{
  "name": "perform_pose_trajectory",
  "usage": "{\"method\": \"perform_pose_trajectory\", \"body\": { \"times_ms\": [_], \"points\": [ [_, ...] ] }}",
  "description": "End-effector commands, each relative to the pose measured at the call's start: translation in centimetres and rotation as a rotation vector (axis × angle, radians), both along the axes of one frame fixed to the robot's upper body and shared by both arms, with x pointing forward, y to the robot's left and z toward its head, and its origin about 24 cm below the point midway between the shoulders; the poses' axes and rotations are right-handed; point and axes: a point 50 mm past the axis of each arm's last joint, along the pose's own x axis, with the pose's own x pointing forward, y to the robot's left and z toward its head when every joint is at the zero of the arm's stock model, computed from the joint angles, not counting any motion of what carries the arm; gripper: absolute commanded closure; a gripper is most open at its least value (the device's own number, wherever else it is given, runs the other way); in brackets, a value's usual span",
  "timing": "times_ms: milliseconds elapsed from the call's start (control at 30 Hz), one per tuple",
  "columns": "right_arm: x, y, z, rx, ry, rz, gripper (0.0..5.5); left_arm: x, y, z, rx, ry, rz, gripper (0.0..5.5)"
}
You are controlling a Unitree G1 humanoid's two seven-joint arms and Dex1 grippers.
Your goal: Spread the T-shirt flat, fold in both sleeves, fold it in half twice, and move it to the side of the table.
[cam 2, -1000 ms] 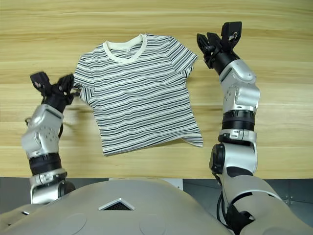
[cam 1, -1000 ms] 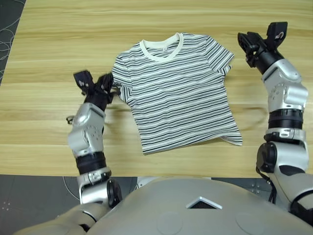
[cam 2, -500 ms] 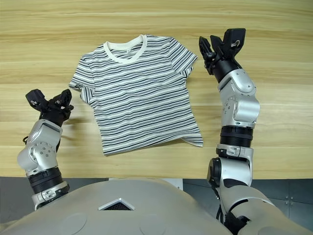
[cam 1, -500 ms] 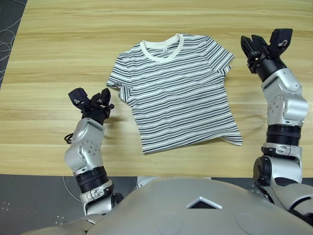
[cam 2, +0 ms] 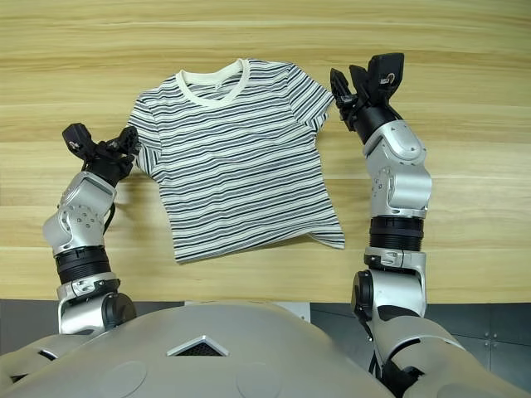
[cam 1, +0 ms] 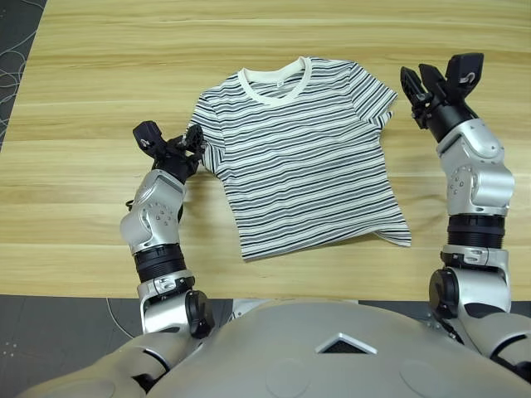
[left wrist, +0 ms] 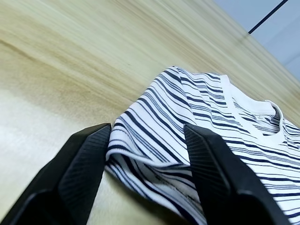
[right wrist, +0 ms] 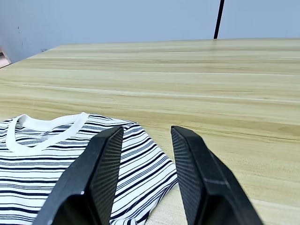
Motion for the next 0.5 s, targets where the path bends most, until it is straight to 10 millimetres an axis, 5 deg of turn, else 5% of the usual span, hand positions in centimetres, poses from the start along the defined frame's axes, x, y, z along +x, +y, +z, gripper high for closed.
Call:
{"method": "perform_pose_trajectory", "body": {
  "times_ms": [33,500],
  "points": [
    [0.34,0.48,1.04,0.001,-0.037,0.015,3.62,-0.69,-0.32,-1.92,0.045,0.099,-0.054,3.08],
    [0.43,0.69,1.7,0.012,-0.06,0.017,3.62,-0.44,0.34,-1.24,0.078,0.055,-0.009,5.39]
  ]
}}
